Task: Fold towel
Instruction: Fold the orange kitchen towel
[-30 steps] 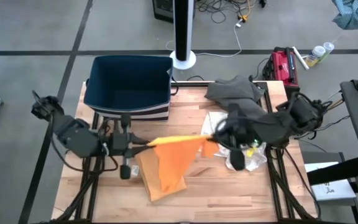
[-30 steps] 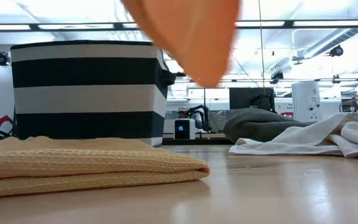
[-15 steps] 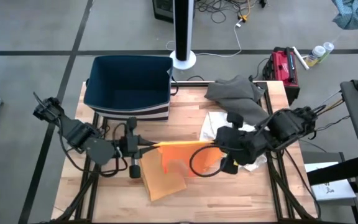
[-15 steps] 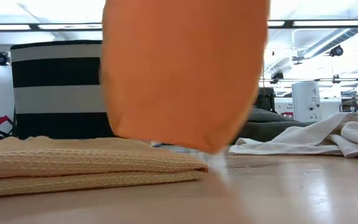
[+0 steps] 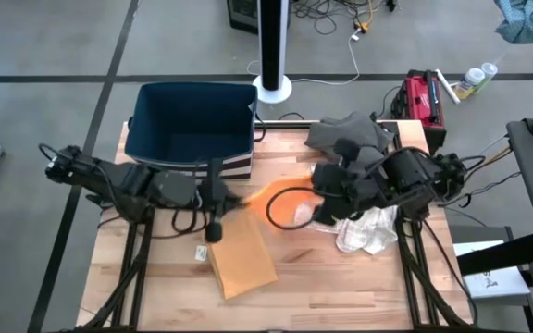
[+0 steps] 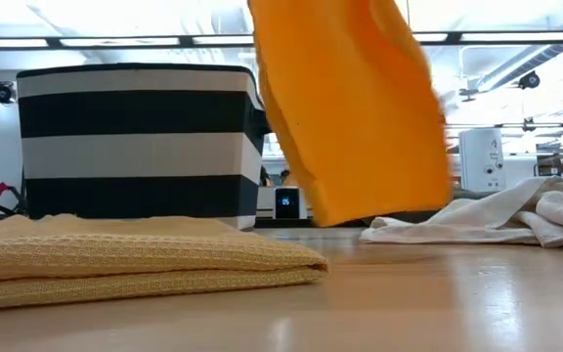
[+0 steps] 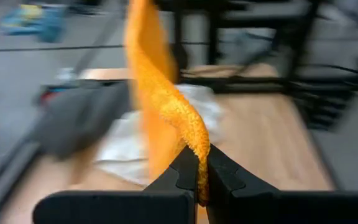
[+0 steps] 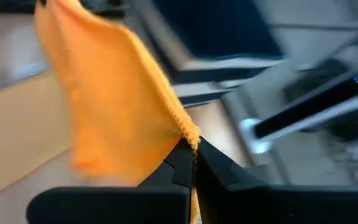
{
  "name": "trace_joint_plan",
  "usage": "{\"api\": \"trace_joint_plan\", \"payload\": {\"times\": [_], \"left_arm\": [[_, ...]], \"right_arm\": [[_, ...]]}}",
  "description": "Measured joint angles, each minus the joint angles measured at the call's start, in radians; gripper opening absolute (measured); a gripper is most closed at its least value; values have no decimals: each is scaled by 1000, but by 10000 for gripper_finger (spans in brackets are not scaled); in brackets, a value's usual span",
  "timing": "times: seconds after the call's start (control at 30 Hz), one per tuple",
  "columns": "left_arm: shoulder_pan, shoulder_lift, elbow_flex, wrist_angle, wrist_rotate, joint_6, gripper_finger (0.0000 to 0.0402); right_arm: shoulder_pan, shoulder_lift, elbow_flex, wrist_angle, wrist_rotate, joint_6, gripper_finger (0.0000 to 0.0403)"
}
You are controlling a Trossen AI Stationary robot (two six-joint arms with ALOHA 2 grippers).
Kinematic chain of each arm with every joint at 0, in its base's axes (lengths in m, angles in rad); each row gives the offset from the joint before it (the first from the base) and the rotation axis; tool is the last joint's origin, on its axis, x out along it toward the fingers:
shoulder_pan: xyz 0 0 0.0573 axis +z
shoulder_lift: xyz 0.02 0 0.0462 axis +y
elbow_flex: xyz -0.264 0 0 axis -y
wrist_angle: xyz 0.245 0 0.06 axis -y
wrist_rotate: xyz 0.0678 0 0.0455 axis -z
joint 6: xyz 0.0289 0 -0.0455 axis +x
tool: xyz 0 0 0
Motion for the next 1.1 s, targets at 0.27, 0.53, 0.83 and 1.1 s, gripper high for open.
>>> {"api": "trace_joint_plan", "payload": {"times": [0.27,0.53,0.83,1.1], "left_arm": [[-124,-30,-30,-23,93,34,0],[-4,-53,-103,-38,146,45,0],[258,-121,-110,-38,152,80,0],[298,-189,5,-128,263,92,0]], "right_arm": [[93,-1,-36,13,-368,17,0],[53,-4,-93,-1,-76,-100,0],[-114,-6,-201,-1,168,-258,0],[-121,-7,-184,39,236,-360,0]]}}
